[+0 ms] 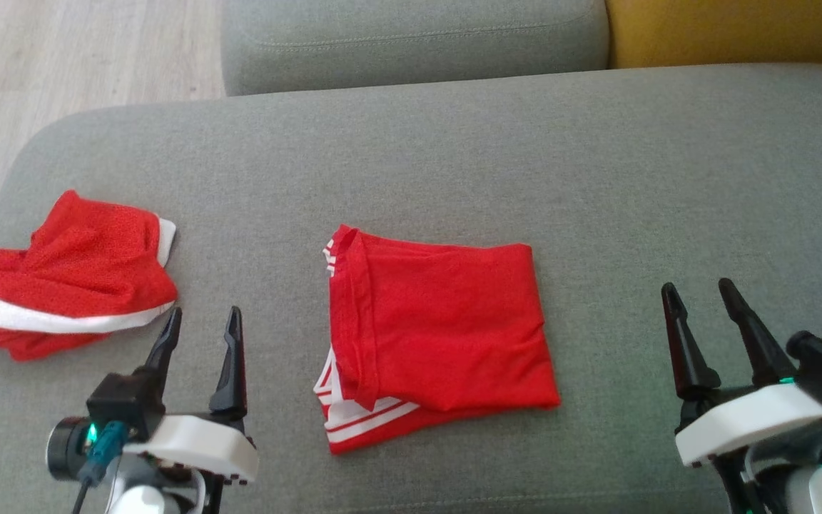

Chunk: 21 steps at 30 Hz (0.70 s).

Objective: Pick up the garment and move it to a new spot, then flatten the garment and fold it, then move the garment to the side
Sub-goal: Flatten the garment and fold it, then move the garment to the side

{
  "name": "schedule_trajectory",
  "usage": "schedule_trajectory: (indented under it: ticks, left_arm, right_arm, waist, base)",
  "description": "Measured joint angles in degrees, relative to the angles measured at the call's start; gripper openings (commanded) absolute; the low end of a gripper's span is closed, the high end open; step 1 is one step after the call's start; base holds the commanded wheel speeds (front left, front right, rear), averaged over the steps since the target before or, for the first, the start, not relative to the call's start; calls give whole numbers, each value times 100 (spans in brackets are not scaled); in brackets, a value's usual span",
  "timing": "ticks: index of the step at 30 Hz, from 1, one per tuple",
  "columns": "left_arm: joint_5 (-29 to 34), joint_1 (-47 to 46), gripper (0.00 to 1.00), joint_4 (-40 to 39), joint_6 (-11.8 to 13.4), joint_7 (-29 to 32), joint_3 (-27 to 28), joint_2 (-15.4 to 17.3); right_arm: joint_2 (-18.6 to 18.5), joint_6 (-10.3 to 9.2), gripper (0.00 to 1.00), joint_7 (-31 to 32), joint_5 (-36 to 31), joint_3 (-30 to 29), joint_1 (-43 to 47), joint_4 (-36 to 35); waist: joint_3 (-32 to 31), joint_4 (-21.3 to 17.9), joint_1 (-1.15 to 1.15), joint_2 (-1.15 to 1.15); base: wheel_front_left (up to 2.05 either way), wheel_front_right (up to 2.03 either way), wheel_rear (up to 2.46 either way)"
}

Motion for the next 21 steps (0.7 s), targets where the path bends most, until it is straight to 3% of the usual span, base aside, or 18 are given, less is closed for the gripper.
schedule_trajectory:
  ticks: [21]
  left_arm:
    - [-47, -202, 100, -86, 48, -63, -31, 26]
  right_arm:
    - [-36, 0, 100, 148, -171, -49, -20, -32]
  waist:
    - [264, 264, 0, 0]
  base:
    - [0, 0, 0]
